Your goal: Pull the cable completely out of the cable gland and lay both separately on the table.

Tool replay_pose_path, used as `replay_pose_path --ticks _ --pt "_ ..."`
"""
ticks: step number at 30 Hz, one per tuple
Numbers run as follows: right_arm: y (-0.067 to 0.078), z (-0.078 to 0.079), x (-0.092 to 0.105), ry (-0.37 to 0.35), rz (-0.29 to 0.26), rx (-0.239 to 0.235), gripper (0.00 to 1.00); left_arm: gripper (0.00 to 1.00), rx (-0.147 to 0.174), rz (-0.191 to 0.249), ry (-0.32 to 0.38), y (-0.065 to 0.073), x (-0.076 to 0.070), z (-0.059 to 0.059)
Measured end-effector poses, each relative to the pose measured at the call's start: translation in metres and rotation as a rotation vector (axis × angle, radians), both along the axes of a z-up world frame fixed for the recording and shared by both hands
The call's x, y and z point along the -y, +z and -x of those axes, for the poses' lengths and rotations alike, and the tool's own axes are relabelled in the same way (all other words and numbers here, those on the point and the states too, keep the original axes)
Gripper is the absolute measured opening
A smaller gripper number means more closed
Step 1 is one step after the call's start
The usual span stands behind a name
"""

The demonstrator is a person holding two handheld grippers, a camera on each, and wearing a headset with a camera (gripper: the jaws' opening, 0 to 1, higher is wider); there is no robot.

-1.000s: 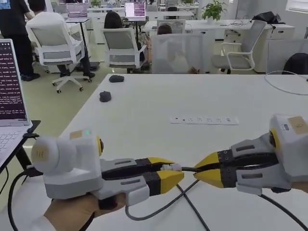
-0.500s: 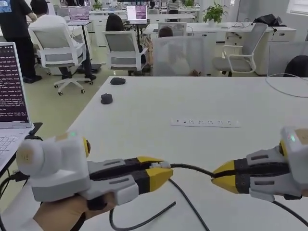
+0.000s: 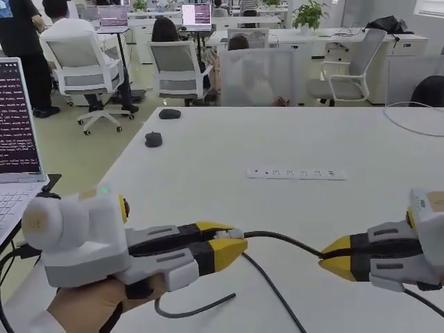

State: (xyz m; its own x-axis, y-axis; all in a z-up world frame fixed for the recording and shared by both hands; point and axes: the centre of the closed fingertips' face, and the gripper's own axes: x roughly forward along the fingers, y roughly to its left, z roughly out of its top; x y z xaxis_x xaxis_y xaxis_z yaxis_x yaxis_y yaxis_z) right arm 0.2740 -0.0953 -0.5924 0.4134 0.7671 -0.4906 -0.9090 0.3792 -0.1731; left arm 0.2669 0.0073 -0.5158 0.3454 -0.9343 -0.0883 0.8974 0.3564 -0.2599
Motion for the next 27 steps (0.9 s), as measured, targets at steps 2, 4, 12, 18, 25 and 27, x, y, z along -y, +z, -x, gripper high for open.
replay_pose_path --ticks 2,4,12,18,25,27 --pt "0.001 0.000 0.000 -0.008 0.006 0.005 0.05 0.16 -0.004 -0.002 0.004 0.000 0.000 -0.001" --pt "0.002 0.000 0.000 -0.009 0.013 0.008 0.06 0.16 -0.005 -0.012 0.009 -0.001 0.001 -0.002" --pt "0.023 0.001 -0.015 0.012 -0.020 0.068 0.17 0.16 -0.004 -0.041 0.006 -0.006 0.008 -0.004" --pt "0.042 0.007 -0.035 0.064 -0.066 0.113 0.18 0.16 0.004 -0.095 -0.020 -0.013 0.017 0.000" --pt "0.054 0.017 -0.062 0.156 -0.086 0.167 0.16 0.16 0.009 -0.136 -0.048 -0.020 0.029 0.003" --pt "0.050 0.017 -0.063 0.166 -0.056 0.176 0.15 0.16 0.013 -0.145 -0.054 -0.021 0.031 0.004"
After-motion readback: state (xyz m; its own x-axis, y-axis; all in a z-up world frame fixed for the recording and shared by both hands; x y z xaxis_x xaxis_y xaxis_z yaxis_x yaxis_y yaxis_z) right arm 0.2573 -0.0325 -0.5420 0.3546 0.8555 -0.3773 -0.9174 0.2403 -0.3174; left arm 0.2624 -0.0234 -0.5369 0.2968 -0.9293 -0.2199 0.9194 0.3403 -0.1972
